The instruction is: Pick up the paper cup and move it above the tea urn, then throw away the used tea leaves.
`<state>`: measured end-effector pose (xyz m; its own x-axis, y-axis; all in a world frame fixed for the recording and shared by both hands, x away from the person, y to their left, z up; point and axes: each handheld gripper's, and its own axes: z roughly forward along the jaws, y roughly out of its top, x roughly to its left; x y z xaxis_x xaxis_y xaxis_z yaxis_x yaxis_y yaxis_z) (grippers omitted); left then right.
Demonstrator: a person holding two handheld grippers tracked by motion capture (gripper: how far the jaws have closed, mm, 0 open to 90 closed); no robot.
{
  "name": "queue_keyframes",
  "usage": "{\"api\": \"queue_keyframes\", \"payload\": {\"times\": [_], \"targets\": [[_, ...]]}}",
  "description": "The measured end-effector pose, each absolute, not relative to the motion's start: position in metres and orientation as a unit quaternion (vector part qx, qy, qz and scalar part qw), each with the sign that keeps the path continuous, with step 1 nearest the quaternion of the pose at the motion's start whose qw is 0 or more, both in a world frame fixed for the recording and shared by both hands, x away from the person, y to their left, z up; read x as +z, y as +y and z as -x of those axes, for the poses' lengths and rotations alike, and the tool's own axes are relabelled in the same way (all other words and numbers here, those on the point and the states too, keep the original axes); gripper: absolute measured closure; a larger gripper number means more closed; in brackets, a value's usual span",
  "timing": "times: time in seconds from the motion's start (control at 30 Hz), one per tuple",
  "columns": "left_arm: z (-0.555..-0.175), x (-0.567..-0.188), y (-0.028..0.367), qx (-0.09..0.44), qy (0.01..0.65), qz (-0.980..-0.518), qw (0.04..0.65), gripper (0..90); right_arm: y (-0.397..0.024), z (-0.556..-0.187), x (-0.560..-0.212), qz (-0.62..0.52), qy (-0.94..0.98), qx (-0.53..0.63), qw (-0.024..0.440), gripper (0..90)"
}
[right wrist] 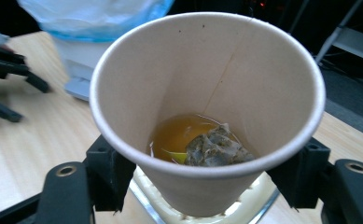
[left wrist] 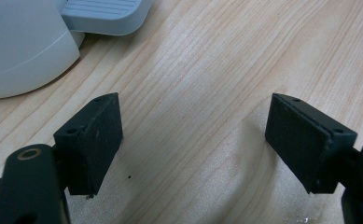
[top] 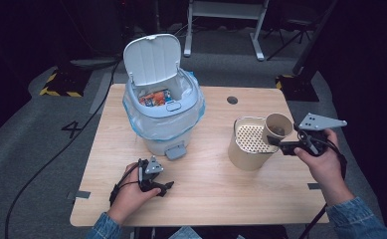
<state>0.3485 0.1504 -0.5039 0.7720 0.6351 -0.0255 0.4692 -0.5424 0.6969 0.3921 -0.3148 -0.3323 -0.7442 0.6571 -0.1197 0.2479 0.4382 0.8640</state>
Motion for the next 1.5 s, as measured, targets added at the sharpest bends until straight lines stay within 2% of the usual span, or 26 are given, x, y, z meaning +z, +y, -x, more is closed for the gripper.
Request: {"api": "queue_keyframes", "payload": {"times": [0.47,0.97,1.17,1.2,1.37,1.43,1.5], "targets": [[-0.348,-0.504,0.15,0.117,0.316,-0.871,0.358,19.6,-0.315,-0.431,-0.342,-0.279,0.823,0.428,0.248,31.3],[-0.348,-0.504,0.15,0.117,0.317,-0.871,0.357,19.7,-0.313,-0.436,-0.338,-0.261,0.83,0.409,0.274,31.3],[-0.347,-0.504,0.15,0.118,0.319,-0.87,0.358,19.7,-0.311,-0.436,-0.336,-0.225,0.841,0.381,0.313,31.4],[-0.347,-0.504,0.15,0.118,0.319,-0.87,0.358,19.8,-0.31,-0.435,-0.336,-0.202,0.843,0.369,0.334,31.6],[-0.347,-0.504,0.15,0.118,0.319,-0.87,0.358,19.8,-0.308,-0.433,-0.336,-0.162,0.851,0.339,0.367,31.9],[-0.347,-0.504,0.15,0.118,0.319,-0.87,0.358,19.8,-0.305,-0.43,-0.336,-0.128,0.853,0.311,0.399,32.1],[-0.347,-0.504,0.15,0.119,0.319,-0.87,0.357,19.8,-0.304,-0.429,-0.336,-0.115,0.854,0.298,0.41,32.1]]}}
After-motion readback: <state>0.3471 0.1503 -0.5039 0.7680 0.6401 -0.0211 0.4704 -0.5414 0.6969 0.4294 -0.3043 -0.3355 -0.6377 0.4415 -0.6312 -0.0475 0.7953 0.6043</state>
